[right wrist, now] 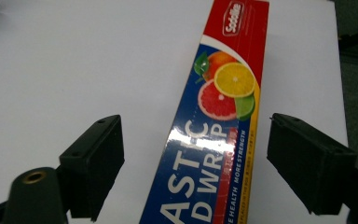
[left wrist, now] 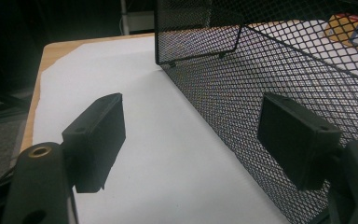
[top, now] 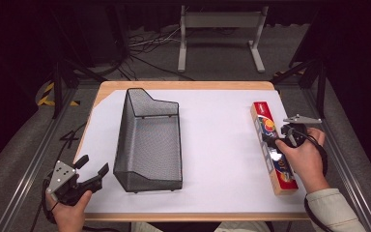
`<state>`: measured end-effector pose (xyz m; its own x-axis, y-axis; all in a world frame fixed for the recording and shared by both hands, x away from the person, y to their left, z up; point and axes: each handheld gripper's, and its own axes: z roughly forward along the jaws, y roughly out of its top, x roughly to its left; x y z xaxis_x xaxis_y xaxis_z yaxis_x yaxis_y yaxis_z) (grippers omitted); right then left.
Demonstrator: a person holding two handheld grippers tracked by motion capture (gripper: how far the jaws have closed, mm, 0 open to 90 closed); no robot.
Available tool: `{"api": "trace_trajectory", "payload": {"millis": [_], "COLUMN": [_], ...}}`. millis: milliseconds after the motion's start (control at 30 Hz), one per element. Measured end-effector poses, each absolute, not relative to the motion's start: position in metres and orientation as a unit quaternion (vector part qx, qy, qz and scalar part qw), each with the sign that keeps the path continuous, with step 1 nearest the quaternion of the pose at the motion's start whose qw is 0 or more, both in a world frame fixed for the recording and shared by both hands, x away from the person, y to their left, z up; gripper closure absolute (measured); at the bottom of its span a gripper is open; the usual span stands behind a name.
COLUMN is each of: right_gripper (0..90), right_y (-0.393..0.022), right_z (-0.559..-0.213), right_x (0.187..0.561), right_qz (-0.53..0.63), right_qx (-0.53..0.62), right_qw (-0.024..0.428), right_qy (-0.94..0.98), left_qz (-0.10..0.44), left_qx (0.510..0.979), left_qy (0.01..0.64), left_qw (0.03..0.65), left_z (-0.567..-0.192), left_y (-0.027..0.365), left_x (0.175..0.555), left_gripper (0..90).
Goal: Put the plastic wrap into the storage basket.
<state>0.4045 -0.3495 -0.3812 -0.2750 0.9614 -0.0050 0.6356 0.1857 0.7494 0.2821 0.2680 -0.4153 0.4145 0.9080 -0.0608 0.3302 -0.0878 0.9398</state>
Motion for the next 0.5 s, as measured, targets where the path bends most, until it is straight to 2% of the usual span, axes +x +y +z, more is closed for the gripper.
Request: {"api": "trace_trajectory", "payload": {"millis": [500], "right_gripper": [17.4], "right_y": [-0.352], "right_z": [-0.406], "right_x": [0.408], "right_qz": [0.263], "right_qx": [0.574], "right_qw": [0.203], "right_qy": [0.749], "left_qz": [0.292], "left_qx": [0.676], "left_qy": [0.46], "left_qw": [0.496], "left_z": [-0.416], "left_y": [0.268], "left_x": [0.282], "left_gripper": [24.0]}}
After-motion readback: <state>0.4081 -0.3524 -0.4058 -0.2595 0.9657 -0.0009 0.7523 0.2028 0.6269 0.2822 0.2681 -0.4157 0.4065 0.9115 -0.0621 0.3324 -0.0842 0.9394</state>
